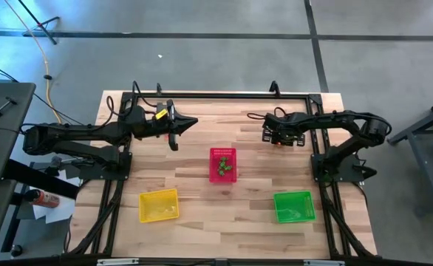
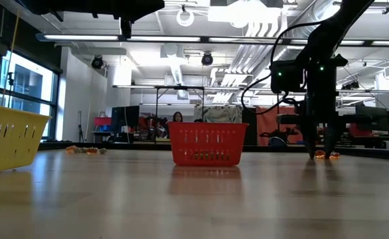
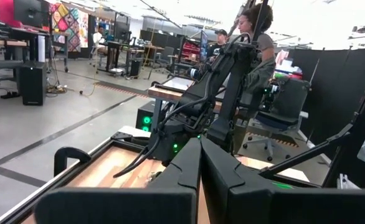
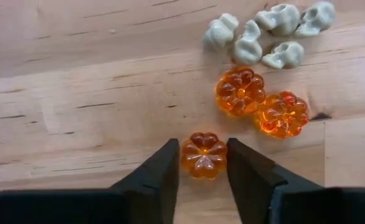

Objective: Sort Halloween decoration
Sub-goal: Put the orange pumpkin toy into the green bin

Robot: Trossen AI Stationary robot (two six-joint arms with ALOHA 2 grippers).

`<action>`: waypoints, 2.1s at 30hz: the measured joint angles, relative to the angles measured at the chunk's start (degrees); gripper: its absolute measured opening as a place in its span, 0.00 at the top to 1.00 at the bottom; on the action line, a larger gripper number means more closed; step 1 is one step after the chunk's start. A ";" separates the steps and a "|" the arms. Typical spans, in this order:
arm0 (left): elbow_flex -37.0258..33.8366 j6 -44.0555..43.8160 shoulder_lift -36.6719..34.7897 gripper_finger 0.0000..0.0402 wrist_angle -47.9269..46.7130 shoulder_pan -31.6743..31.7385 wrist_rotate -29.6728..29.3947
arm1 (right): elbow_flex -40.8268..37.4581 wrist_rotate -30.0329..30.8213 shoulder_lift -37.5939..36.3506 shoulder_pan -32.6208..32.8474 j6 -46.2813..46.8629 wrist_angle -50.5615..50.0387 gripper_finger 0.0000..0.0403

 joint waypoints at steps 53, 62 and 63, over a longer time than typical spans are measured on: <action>-0.02 0.09 0.00 1.00 0.09 0.02 -1.03 | -0.14 -21.03 -24.00 3.19 -28.98 59.96 0.78; -0.02 0.04 0.00 1.00 0.13 0.00 -1.03 | -0.13 -21.34 -23.93 8.92 -33.84 63.65 0.78; -0.02 0.05 0.00 1.00 0.11 0.02 -1.03 | -0.13 -21.34 -23.93 9.09 -34.47 63.65 0.78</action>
